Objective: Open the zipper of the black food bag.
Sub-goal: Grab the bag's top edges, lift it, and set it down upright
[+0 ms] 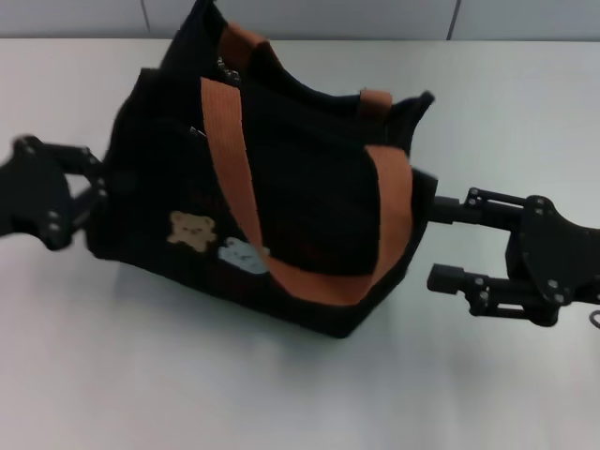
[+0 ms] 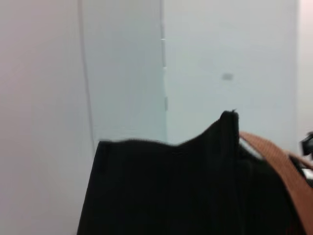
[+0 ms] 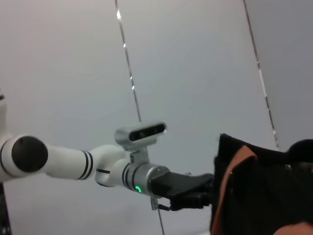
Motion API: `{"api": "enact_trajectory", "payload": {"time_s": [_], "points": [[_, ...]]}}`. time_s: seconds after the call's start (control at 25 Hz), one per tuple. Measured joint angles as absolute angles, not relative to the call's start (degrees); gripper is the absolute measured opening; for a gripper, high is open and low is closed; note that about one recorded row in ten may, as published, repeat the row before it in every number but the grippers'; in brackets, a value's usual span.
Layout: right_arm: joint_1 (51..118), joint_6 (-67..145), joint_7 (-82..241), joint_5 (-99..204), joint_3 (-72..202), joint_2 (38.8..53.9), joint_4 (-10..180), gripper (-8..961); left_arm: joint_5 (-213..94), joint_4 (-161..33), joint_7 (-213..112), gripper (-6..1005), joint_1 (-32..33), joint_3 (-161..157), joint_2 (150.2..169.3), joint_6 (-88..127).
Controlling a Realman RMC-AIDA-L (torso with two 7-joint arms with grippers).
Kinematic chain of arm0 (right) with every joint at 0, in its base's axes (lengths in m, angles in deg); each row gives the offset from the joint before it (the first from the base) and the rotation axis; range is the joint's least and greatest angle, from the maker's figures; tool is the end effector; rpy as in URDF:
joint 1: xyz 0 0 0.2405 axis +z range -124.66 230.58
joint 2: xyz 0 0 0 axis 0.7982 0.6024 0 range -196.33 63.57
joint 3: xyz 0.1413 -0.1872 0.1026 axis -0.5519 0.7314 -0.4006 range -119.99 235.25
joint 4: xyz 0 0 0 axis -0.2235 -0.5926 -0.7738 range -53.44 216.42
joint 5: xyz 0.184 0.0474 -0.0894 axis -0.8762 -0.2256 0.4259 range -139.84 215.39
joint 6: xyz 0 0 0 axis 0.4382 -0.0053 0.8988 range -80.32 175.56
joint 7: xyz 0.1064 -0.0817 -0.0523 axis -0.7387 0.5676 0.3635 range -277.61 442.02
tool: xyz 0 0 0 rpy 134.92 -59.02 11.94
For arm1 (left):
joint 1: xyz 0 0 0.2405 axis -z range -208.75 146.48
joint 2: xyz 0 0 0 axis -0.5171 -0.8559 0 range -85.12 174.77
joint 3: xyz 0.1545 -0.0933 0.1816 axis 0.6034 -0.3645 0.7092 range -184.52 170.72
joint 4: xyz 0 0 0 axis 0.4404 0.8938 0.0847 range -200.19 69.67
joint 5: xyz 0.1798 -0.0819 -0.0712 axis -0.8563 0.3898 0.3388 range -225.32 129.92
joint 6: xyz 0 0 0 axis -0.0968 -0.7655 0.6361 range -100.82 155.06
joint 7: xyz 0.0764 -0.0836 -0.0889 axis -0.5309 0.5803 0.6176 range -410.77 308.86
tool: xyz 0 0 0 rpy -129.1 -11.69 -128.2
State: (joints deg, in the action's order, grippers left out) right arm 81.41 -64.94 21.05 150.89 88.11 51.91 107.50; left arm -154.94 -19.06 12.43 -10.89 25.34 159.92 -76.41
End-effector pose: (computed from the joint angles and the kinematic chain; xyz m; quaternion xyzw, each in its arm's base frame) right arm 0.2500 0.2675 0.0036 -0.9066 0.1060 0.4070 0.0362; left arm -0.2941 0.2851 0.0784 -0.9328 -0.0702 -0.2769 0.2196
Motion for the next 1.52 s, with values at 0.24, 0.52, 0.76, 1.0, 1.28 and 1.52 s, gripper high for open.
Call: {"api": "enact_trajectory", "payload": {"time_s": [0.24, 0.52, 0.76, 1.0, 1.28, 1.52], "points": [[85.32, -60.61, 20.67, 150.88, 83.35, 52.77, 100.12, 734, -154.92, -8.54, 18.27, 77, -6.82, 23.46, 158.29, -82.03], [92.93, -45.31, 21.02, 151.02, 82.12, 53.21, 86.77, 734, -154.69, 2.16, 21.6, 77, -3.67, 24.59, 160.47, -83.32], [98.71, -37.66, 25.01, 151.46, 81.96, 53.5, 76.86, 734, -154.44, 4.66, 21.23, 77, -2.86, 28.04, 162.65, -83.48], [98.86, -37.35, 25.69, 151.28, 81.04, 53.51, 76.15, 734, -154.16, 4.83, 20.29, 77, -2.92, 29.92, 163.3, -83.49], [94.57, -40.03, 23.68, 151.05, 80.68, 53.24, 79.7, 734, -154.08, 2.89, 17.58, 77, -5.07, 29.78, 163.22, -83.25], [90.29, -43.83, 17.51, 150.97, 77.96, 53.05, 84.45, 734, -154.06, -0.72, 15.4, 77, -5.93, 29.69, 162.99, -83.2]]}}
